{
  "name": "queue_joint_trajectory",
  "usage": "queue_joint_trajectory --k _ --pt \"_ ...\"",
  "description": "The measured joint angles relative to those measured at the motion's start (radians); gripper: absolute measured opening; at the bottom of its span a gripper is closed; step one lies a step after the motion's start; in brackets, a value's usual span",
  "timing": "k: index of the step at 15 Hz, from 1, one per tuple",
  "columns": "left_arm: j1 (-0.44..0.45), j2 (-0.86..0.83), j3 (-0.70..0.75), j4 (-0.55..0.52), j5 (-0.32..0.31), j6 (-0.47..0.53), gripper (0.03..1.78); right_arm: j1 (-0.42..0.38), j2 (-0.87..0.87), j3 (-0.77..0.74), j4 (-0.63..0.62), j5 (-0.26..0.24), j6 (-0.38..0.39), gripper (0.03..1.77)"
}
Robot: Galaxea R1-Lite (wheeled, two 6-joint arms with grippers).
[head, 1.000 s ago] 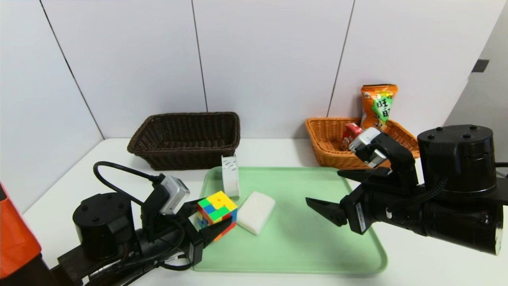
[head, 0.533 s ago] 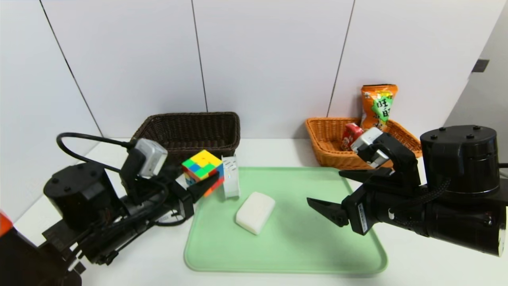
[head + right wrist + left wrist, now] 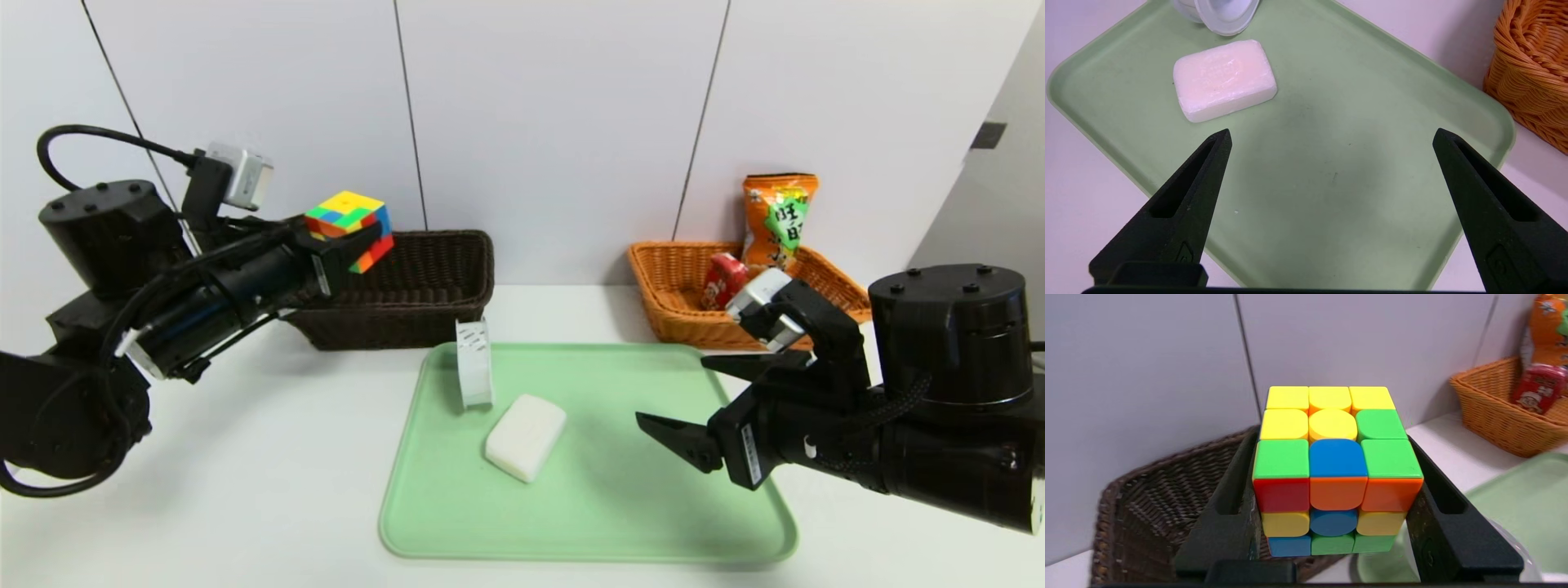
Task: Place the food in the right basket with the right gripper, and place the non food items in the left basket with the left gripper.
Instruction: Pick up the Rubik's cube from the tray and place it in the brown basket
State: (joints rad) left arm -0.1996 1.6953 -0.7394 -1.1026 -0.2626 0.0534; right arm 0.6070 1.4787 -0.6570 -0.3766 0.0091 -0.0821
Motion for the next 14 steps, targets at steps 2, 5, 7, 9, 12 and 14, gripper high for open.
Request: queue_joint_trajectory --k 2,5,7,9,12,14 --pt "0.054 0.012 -0.097 0.105 -0.002 0.004 0.97 -0.005 -0.003 -0.002 0.000 0.000 0.000 1.70" --pt "0.102 0.057 -0.176 0.190 -0.001 0.006 0.97 -0.013 -0.004 -0.010 -0.001 0.000 0.000 1.70" --pt "0.114 0.092 -0.192 0.191 0.000 0.006 0.97 -0.023 -0.005 -0.013 -0.001 0.001 0.000 1.70" --pt "0.120 0.129 -0.211 0.189 0.003 0.007 0.97 -0.026 -0.006 -0.014 -0.001 0.001 0.000 1.70" --pt "0.124 0.181 -0.241 0.189 0.014 0.006 0.97 -0.032 -0.008 -0.015 -0.001 0.001 0.000 1.70" --pt "0.127 0.215 -0.266 0.188 0.040 0.007 0.97 -0.033 -0.013 -0.013 -0.001 0.000 0.000 1.70"
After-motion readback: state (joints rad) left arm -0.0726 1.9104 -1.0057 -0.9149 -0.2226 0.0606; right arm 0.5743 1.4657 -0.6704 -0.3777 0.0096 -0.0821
